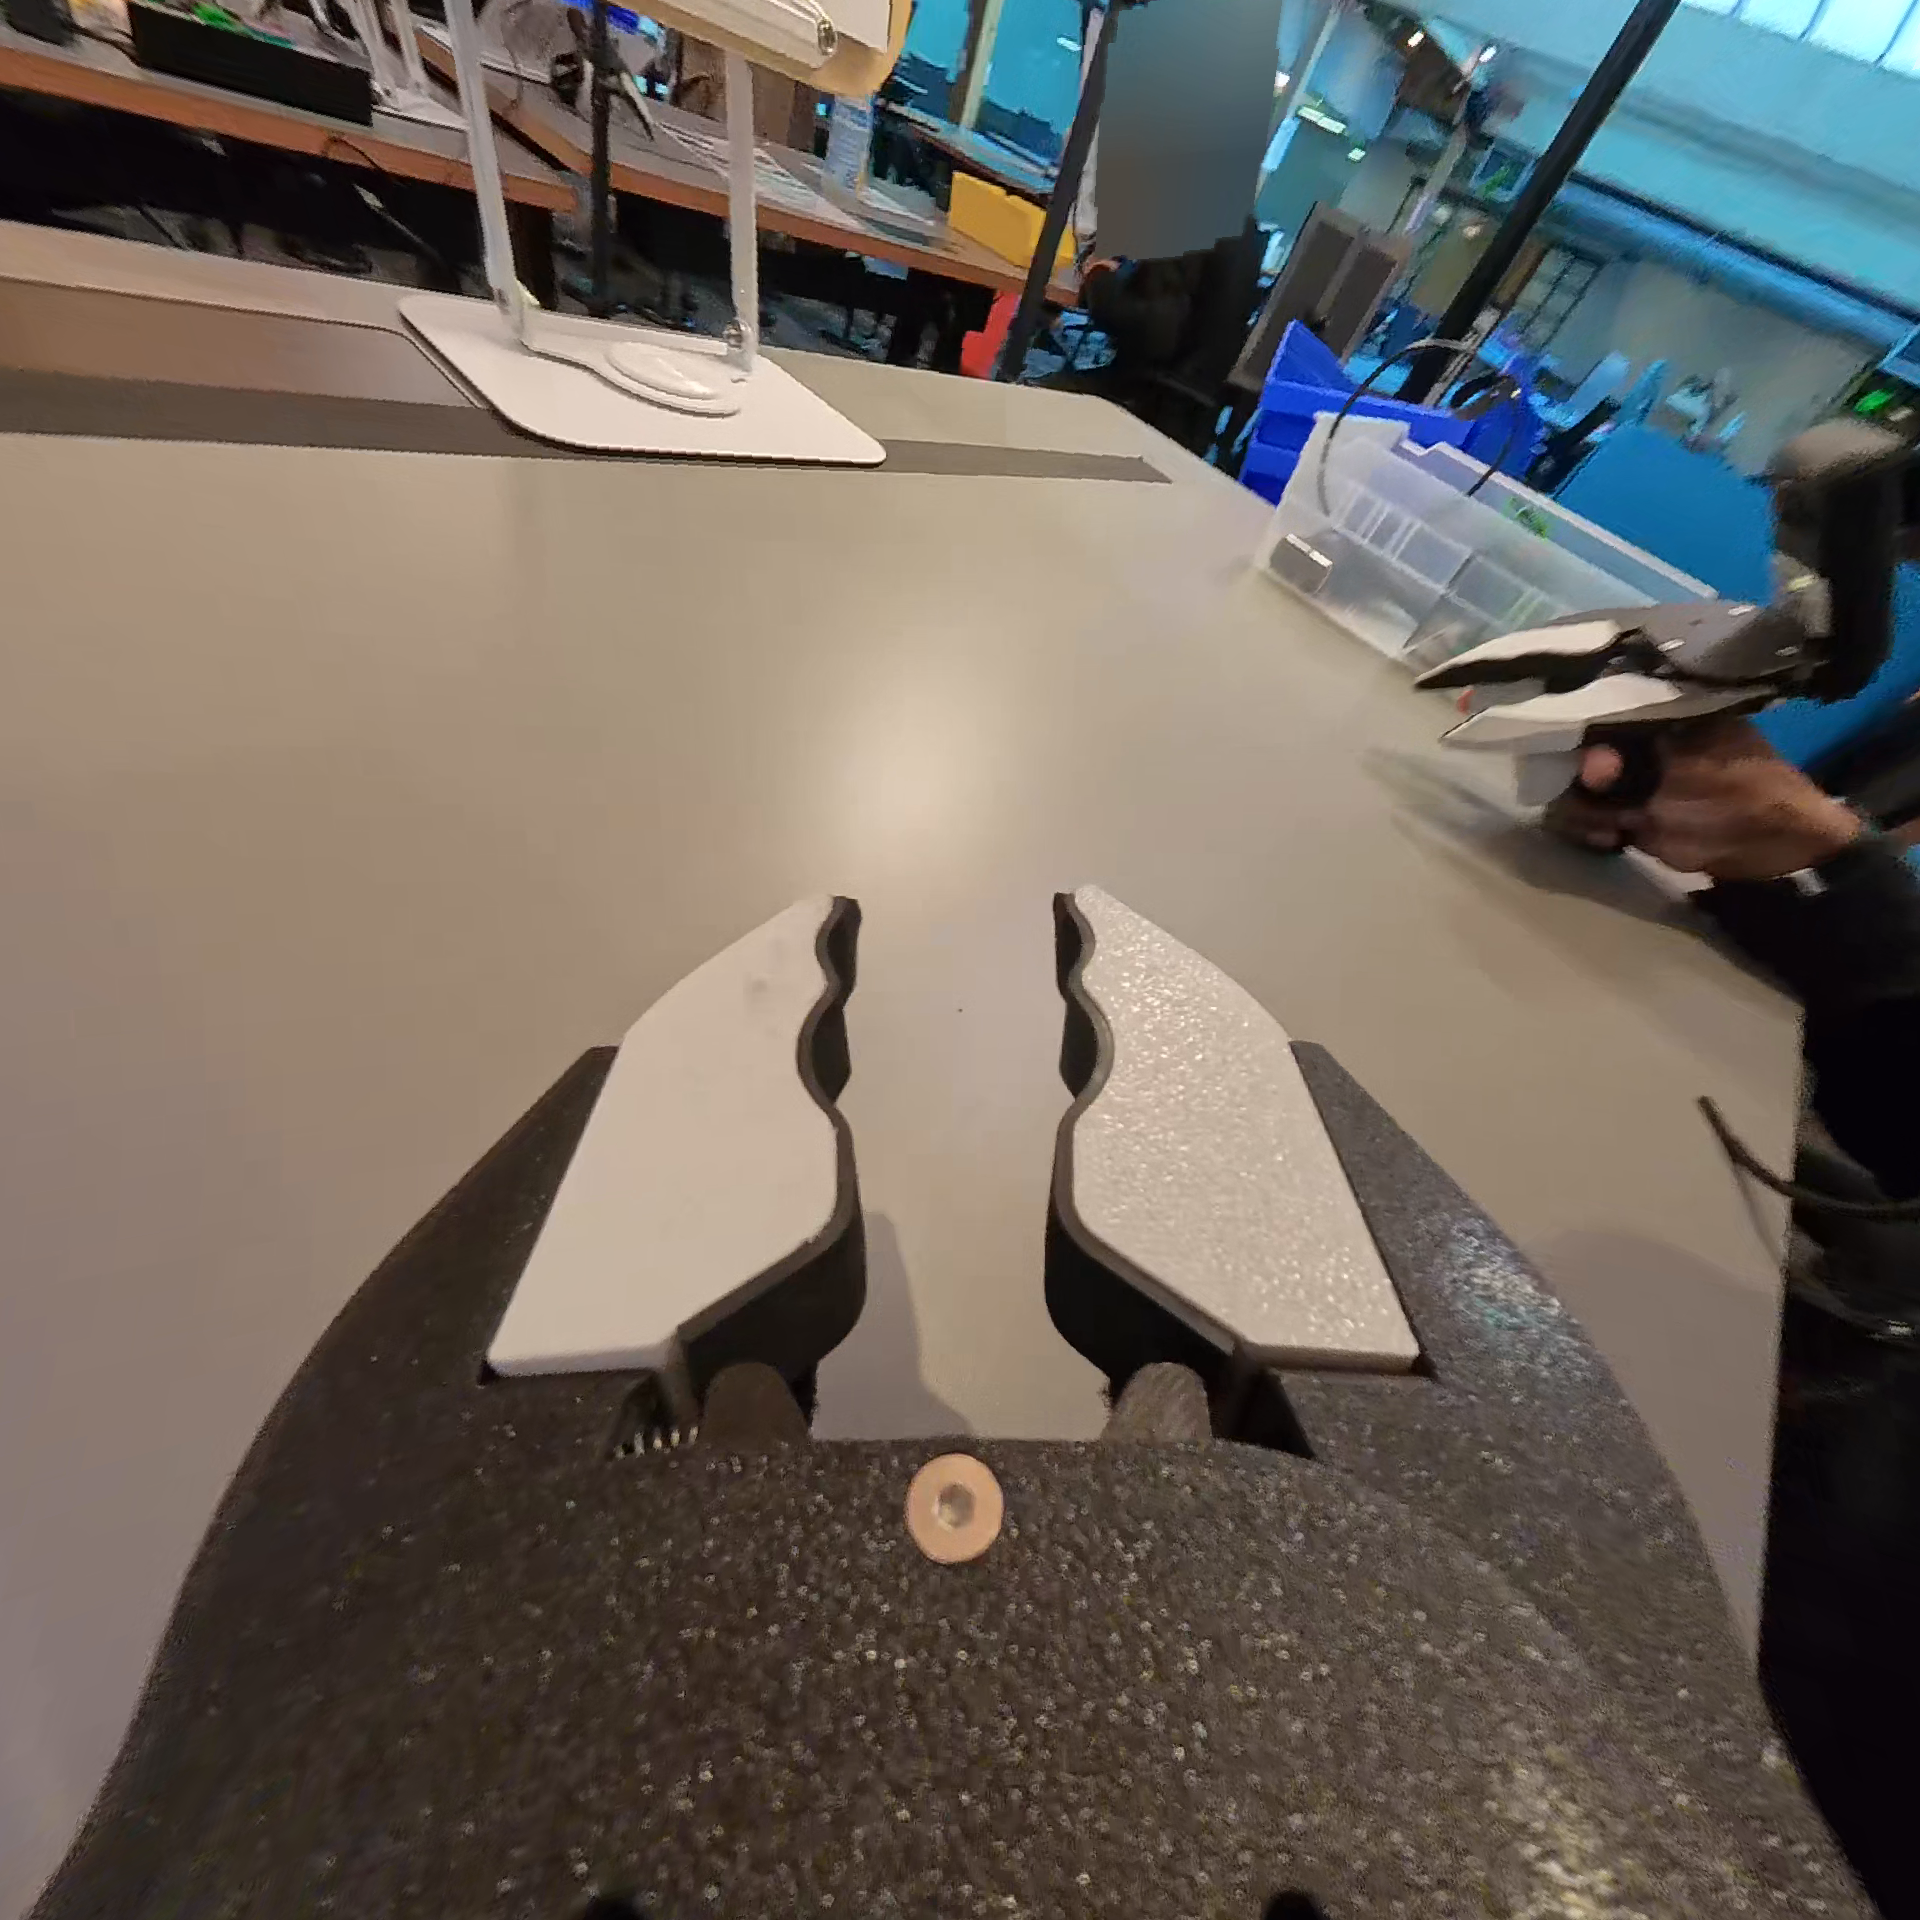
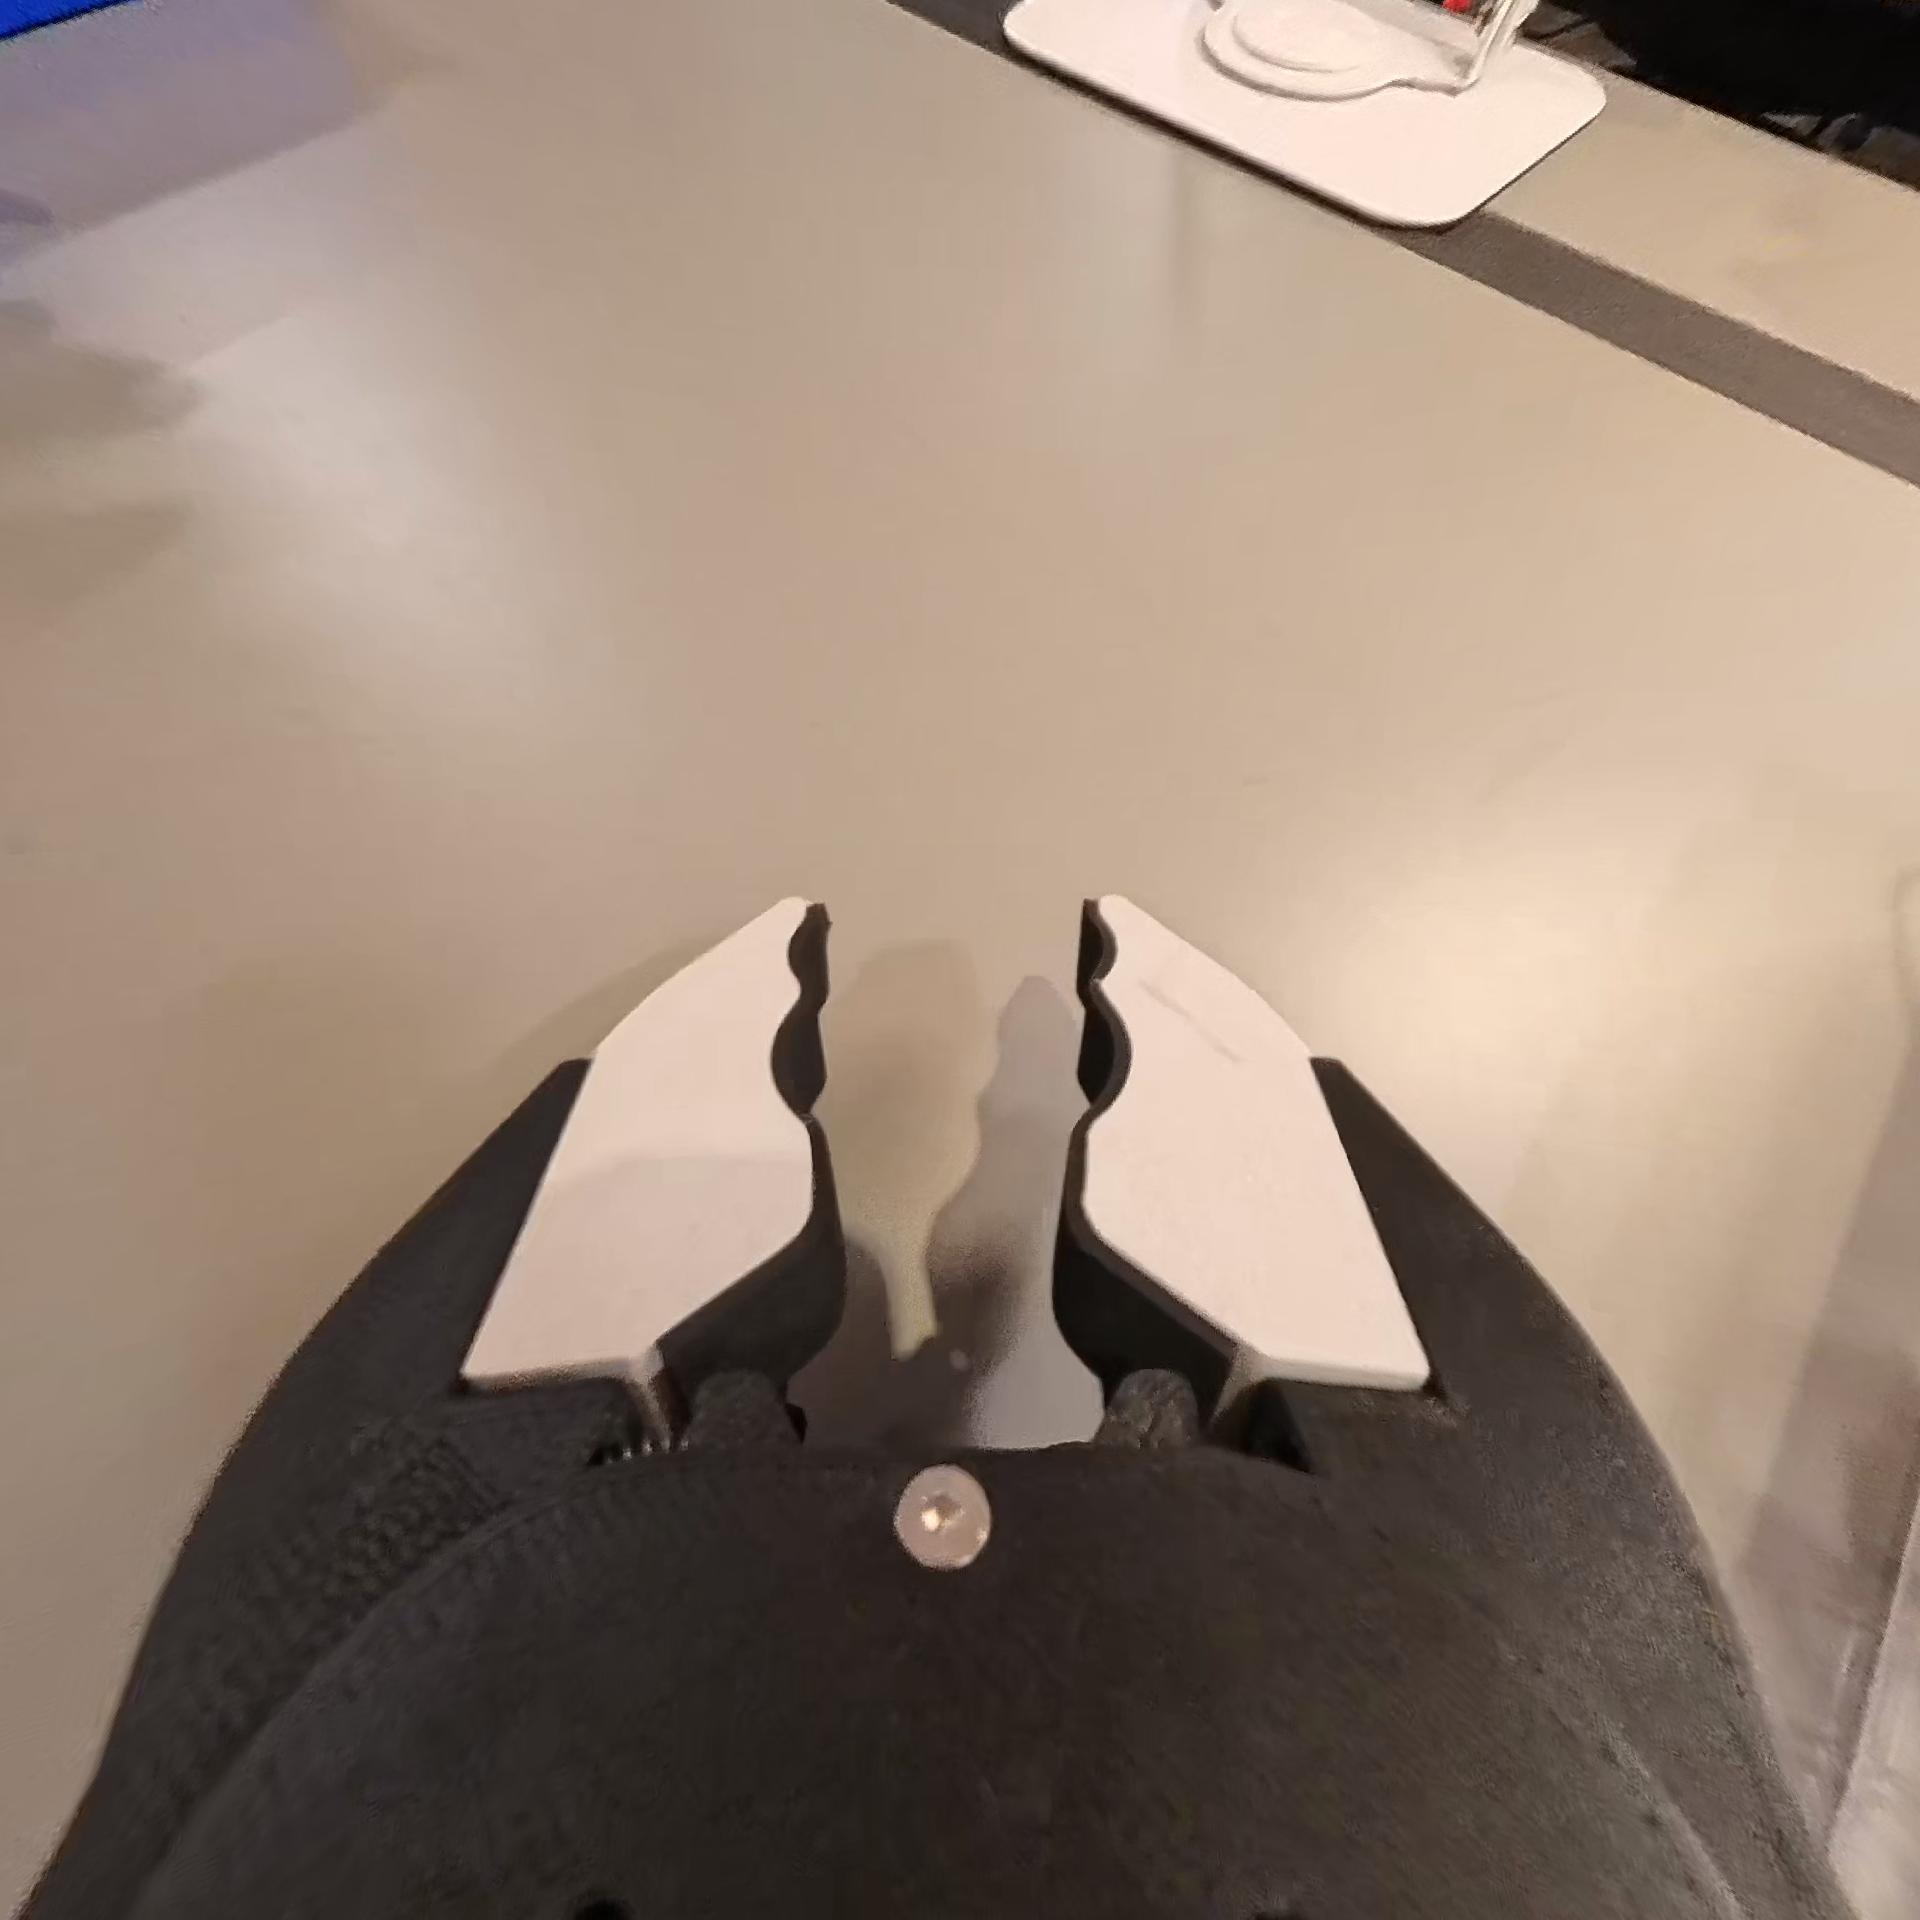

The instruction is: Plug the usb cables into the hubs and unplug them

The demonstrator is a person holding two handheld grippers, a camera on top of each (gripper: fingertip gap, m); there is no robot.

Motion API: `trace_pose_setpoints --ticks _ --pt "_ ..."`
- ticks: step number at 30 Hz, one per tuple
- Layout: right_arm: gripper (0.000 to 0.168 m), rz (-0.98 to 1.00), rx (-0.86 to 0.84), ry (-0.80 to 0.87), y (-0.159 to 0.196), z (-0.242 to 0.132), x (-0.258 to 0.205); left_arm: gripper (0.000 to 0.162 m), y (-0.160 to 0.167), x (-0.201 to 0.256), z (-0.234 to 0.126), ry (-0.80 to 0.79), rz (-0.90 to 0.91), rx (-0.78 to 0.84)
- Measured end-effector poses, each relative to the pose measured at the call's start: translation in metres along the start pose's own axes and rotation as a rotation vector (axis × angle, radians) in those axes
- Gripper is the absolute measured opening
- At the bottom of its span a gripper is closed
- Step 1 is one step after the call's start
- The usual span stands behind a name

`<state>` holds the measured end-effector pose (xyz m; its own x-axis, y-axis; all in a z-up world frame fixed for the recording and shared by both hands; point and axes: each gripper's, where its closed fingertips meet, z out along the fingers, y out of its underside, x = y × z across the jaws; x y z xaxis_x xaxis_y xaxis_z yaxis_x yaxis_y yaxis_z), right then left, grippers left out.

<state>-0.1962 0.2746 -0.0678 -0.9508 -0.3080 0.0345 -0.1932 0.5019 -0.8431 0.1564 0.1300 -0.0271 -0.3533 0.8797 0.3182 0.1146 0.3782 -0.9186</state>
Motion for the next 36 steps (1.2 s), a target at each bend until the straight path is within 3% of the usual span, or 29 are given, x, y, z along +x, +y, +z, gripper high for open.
trace_pose_setpoints --ticks 4,9,14,21,28,36 --pt "0.048 0.009 0.139 0.126 -0.011 -0.030 0.006 0.051 0.001 -0.001 -0.017 -0.148 0.119 0.001" --pt "0.049 0.028 0.308 0.352 -0.016 -0.117 0.020 0.071 -0.016 -0.005 -0.091 -0.468 0.320 0.046" --pt "0.061 0.076 0.249 0.644 0.008 -0.179 0.083 0.087 -0.020 -0.028 -0.157 -0.756 0.322 0.054" --pt "0.062 0.198 0.136 0.617 0.040 -0.167 0.118 0.089 0.015 -0.070 -0.186 -0.925 0.107 -0.029" --pt "0.032 0.154 0.089 0.600 0.046 -0.160 0.126 0.086 0.031 -0.085 -0.188 -0.957 0.050 -0.071" --pt "0.012 0.148 0.094 0.522 0.046 -0.150 0.120 0.044 0.026 -0.084 -0.166 -0.823 0.090 -0.075"
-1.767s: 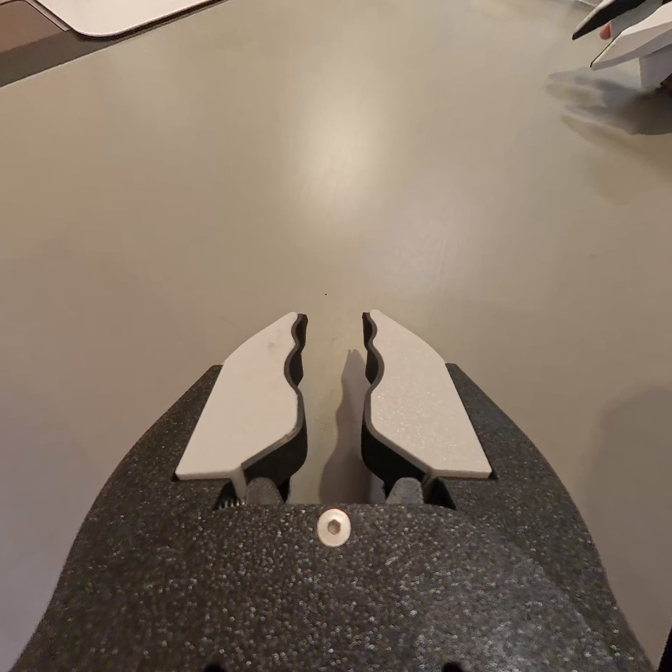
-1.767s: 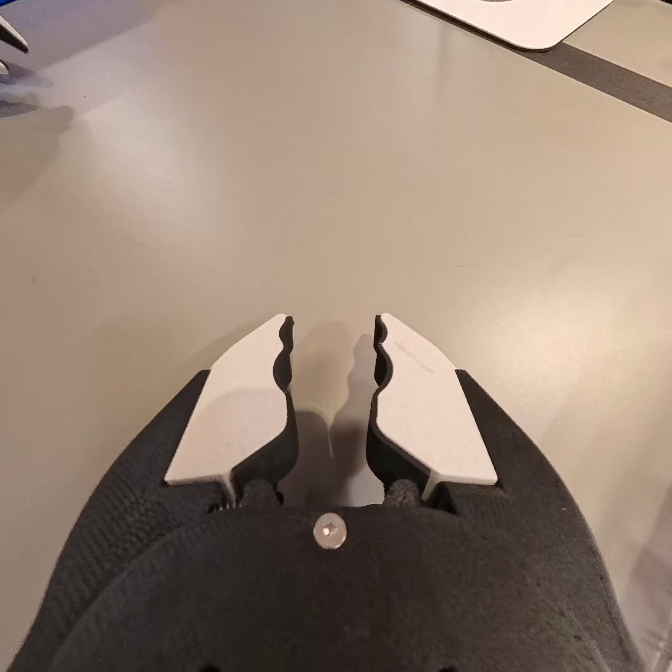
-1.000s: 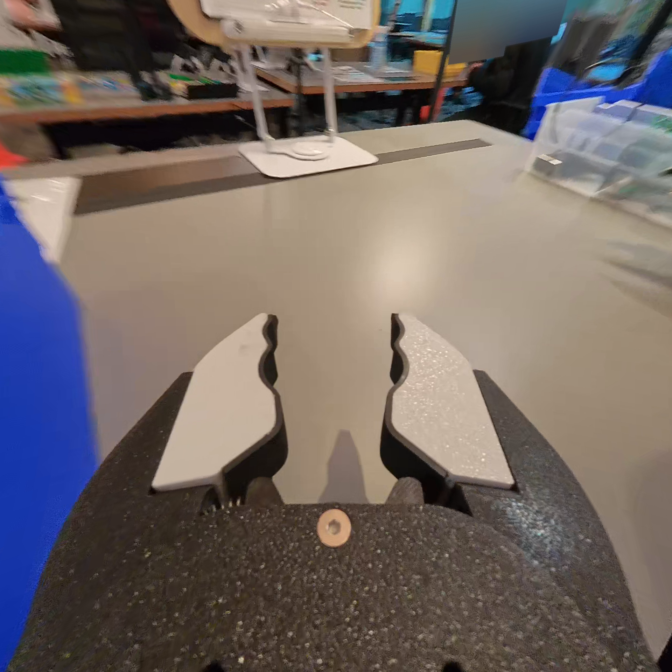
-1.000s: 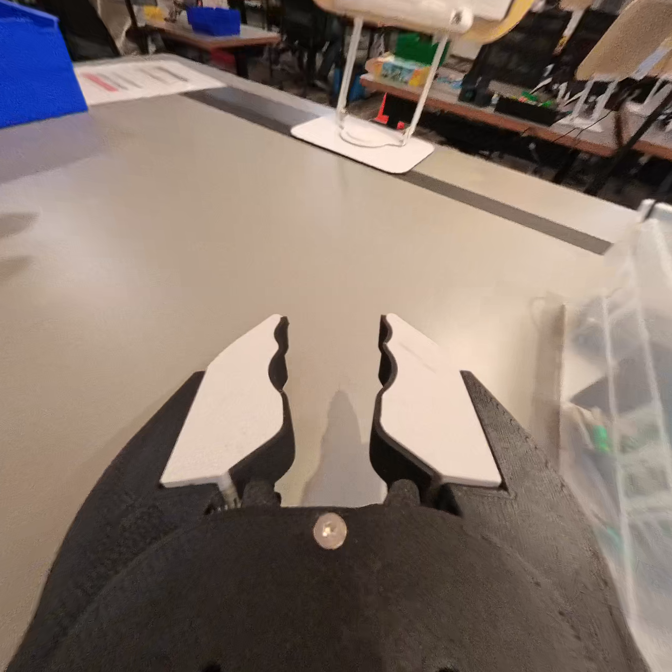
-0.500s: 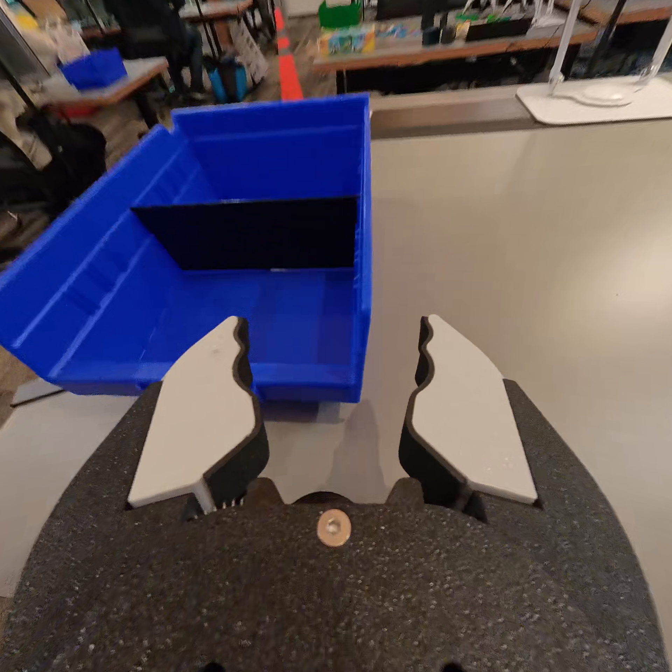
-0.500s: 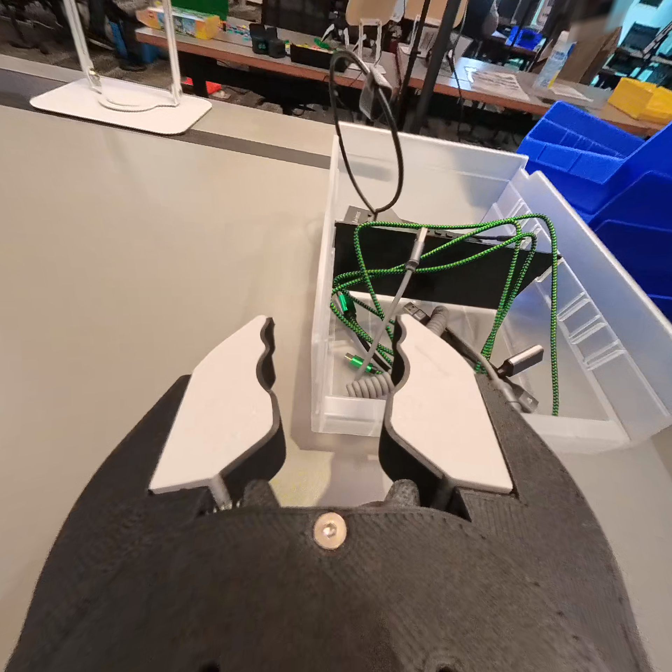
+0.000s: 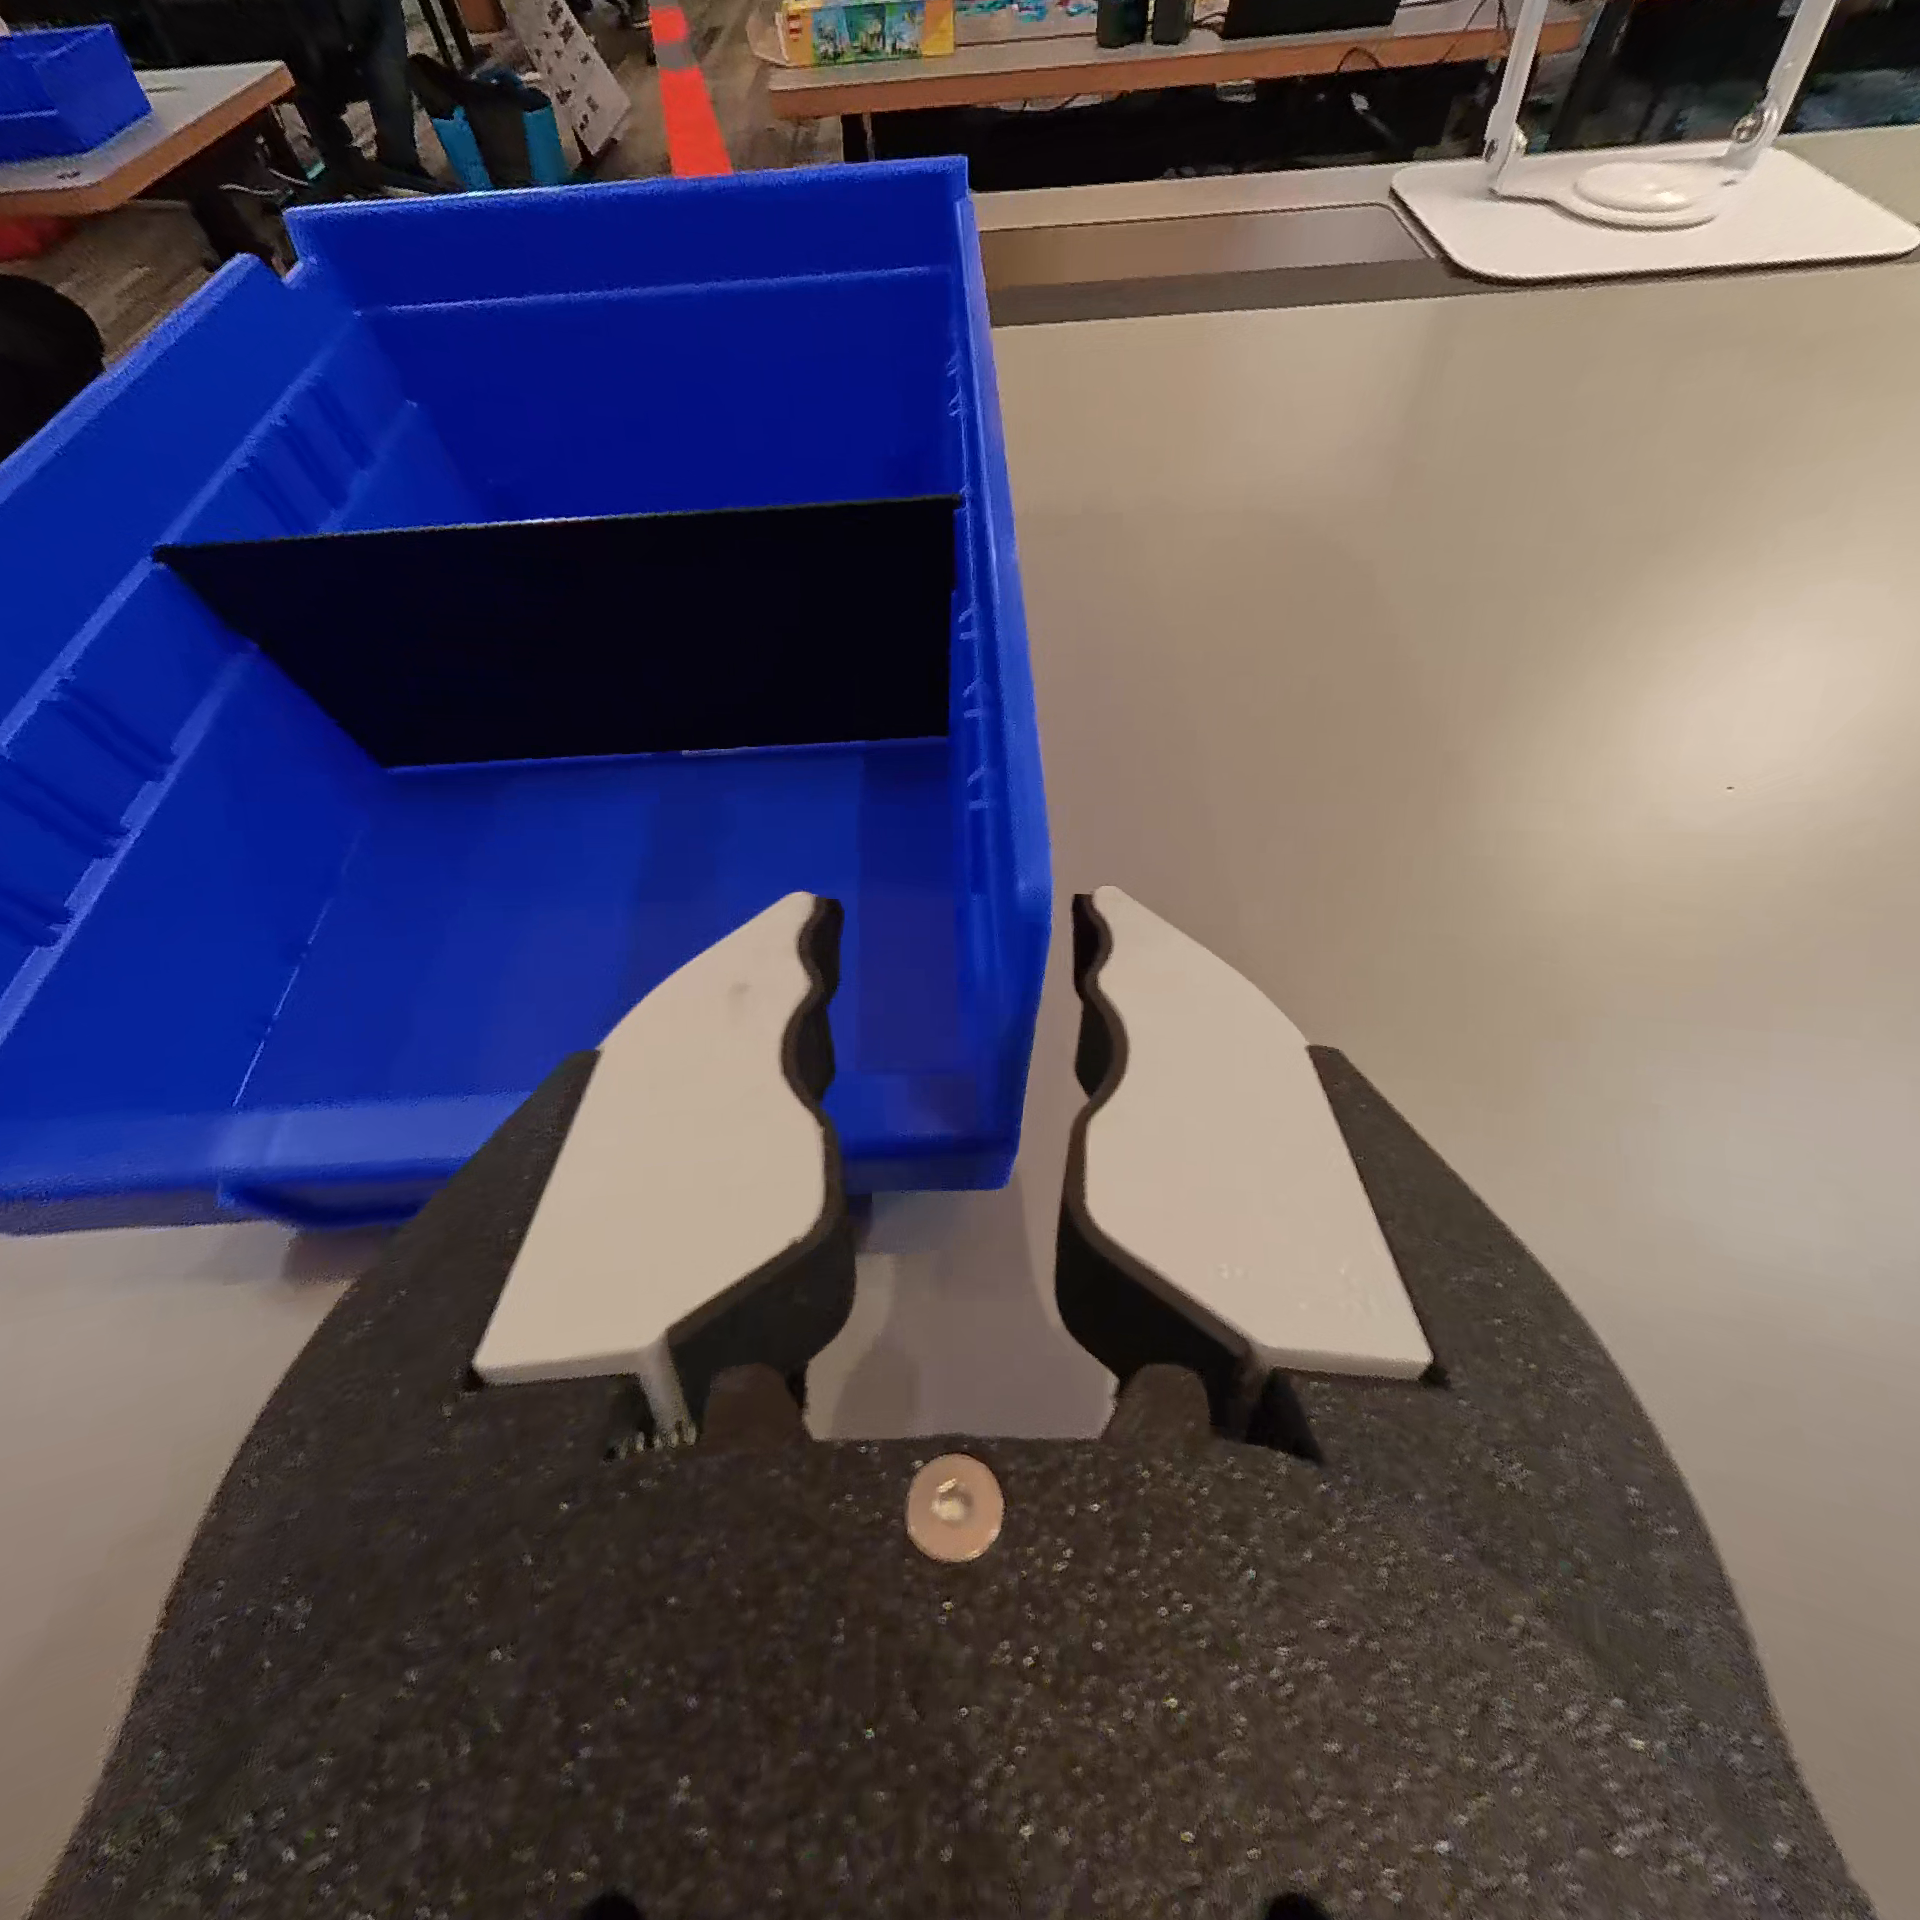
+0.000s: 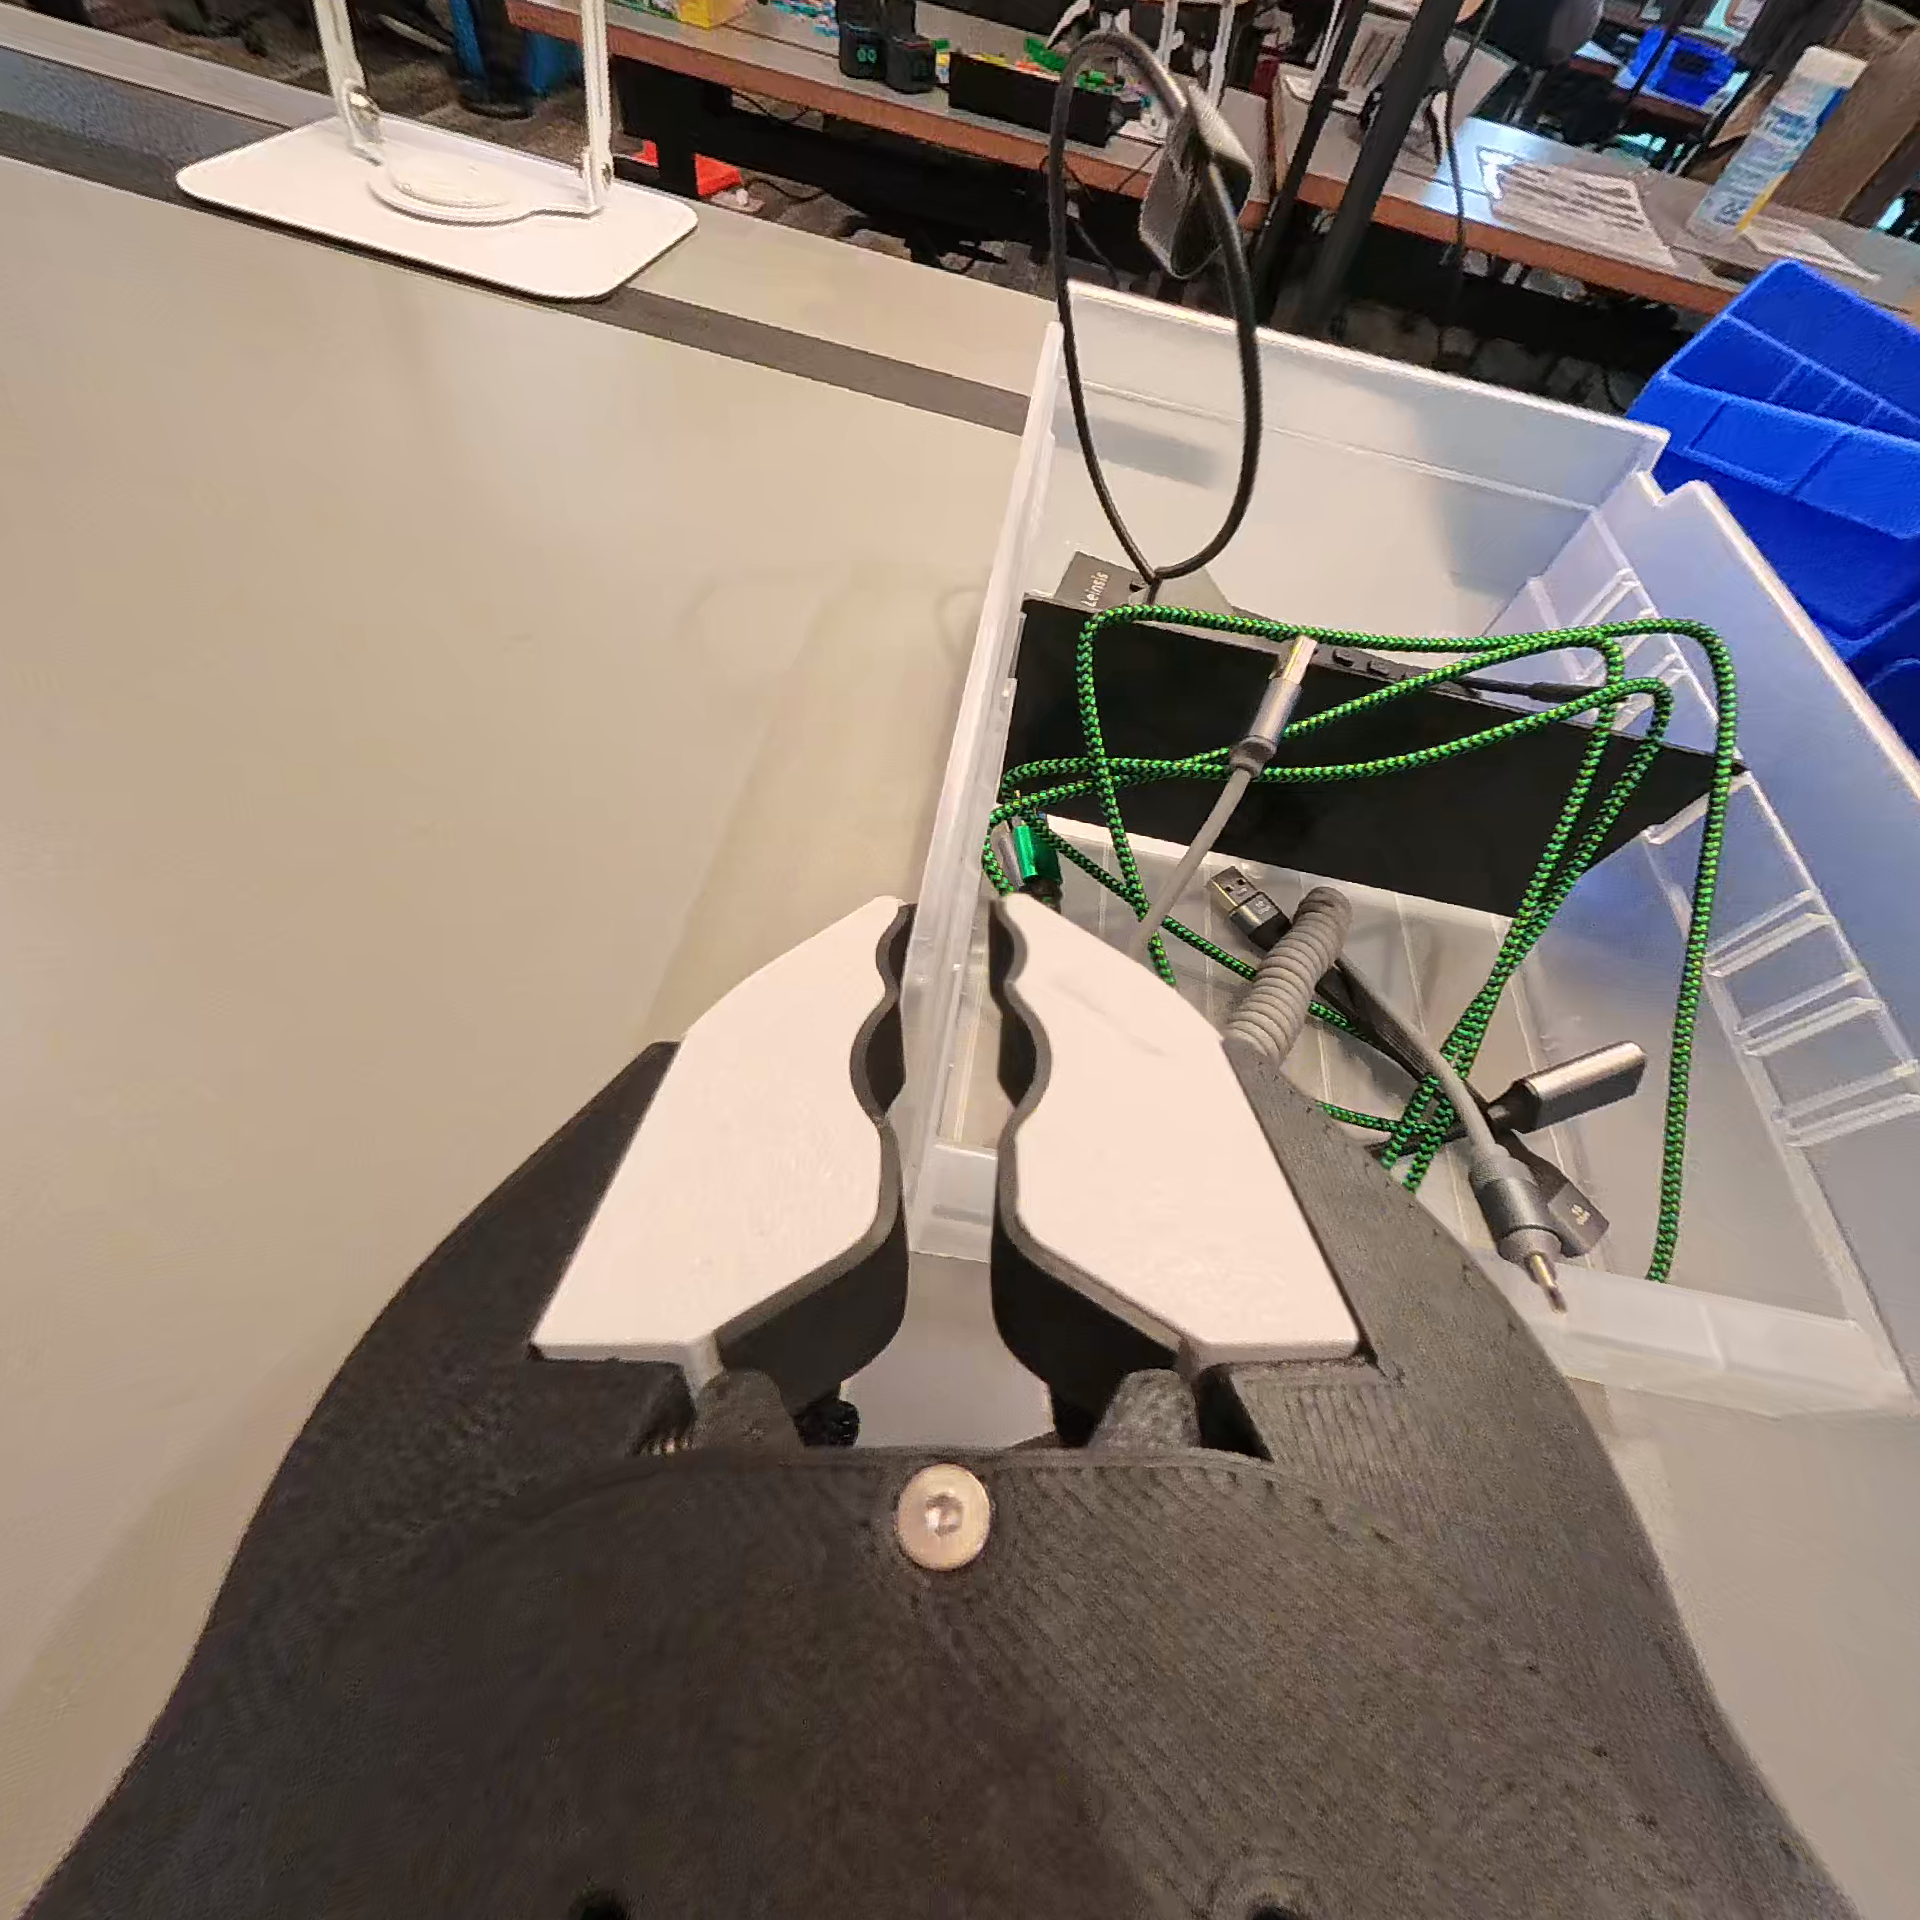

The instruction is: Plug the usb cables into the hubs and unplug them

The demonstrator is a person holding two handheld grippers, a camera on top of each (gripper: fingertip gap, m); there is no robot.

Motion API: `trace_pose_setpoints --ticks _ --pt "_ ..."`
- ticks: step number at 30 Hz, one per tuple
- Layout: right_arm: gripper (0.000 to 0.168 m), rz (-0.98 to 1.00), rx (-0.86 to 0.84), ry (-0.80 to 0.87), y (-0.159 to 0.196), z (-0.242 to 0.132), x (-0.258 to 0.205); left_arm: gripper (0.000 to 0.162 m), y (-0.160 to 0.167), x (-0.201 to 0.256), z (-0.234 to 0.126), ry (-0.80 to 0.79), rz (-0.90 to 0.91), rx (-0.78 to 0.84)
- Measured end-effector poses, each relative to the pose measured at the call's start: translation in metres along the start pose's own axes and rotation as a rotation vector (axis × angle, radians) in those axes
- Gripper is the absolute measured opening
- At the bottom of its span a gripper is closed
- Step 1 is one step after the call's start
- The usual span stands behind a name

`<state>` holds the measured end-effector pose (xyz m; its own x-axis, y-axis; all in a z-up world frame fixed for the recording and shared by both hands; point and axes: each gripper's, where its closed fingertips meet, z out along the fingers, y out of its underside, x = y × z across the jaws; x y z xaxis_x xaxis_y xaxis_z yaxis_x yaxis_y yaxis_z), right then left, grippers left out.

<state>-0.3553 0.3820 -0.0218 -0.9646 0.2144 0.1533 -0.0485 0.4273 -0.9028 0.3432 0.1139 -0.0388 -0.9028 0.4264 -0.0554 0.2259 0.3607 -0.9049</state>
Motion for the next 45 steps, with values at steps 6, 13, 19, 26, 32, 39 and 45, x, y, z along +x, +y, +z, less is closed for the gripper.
trace_pose_setpoints --ticks 6,13,19,26,32,39,45 --pt "0.007 -0.020 0.012 -0.025 -0.001 0.005 -0.004 0.006 0.000 0.008 0.009 0.027 0.054 -0.003" --pt "0.004 -0.071 -0.003 -0.055 0.003 -0.002 -0.004 0.004 0.007 0.029 -0.013 0.161 0.135 -0.022" --pt "0.002 -0.056 0.021 -0.166 0.006 -0.010 -0.009 0.004 0.019 0.074 -0.051 0.437 0.235 -0.011" --pt "0.002 -0.099 0.032 -0.350 -0.002 -0.001 -0.034 0.002 0.027 0.127 -0.085 0.791 0.327 0.031" --pt "0.002 -0.161 0.028 -0.541 -0.013 0.014 -0.063 0.003 0.035 0.168 -0.105 1.067 0.432 0.021" --pt "0.002 -0.246 0.015 -0.790 -0.031 0.038 -0.113 0.004 0.041 0.203 -0.120 1.317 0.512 -0.007" --pt "0.001 -0.304 0.031 -0.961 -0.051 0.062 -0.166 0.004 0.044 0.234 -0.125 1.424 0.553 -0.004"
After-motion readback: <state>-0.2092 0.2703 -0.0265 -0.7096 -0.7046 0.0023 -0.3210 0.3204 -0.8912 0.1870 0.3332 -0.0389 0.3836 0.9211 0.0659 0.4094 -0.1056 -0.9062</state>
